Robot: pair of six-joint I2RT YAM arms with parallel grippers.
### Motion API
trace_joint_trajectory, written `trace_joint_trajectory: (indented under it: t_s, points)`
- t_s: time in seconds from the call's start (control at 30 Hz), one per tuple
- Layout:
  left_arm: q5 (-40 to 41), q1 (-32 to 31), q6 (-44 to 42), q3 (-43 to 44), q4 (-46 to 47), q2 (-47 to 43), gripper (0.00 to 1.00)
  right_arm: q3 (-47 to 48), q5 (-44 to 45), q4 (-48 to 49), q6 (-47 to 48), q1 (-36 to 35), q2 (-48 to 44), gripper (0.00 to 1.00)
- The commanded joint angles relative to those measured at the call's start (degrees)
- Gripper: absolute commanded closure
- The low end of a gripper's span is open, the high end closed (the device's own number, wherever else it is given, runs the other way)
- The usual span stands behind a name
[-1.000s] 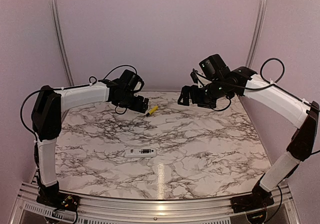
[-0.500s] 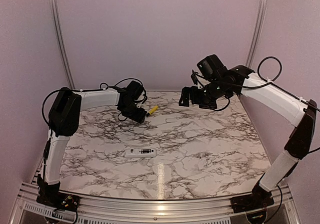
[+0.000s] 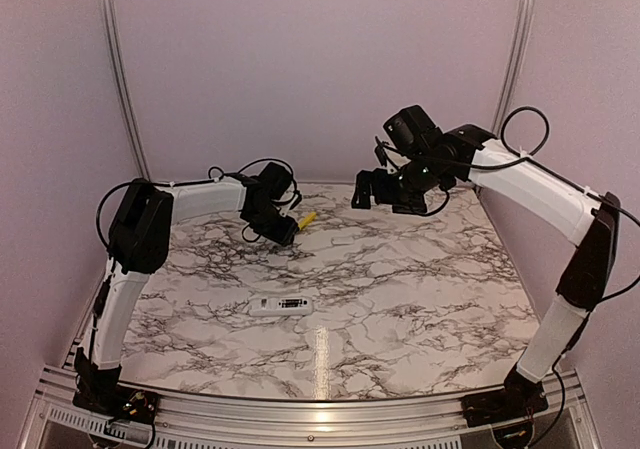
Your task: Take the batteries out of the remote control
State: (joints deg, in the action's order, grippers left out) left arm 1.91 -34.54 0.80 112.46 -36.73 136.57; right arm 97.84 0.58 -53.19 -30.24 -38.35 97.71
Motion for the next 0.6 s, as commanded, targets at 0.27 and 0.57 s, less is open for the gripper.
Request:
trace_joint_trajectory:
  t_s: [0.27, 0.57]
  points:
    - [-4.33, 1.64, -0.18, 3.30, -1.24, 4.59, 0.54, 6.70, 0.07, -3.06, -0.54, 0.02, 4.10, 0.02]
    - [-6.42, 2.12, -0.45, 3.68, -1.24, 5.33, 0.66, 8.36, 0.04, -3.67, -0.11, 0.03, 5.34, 0.02]
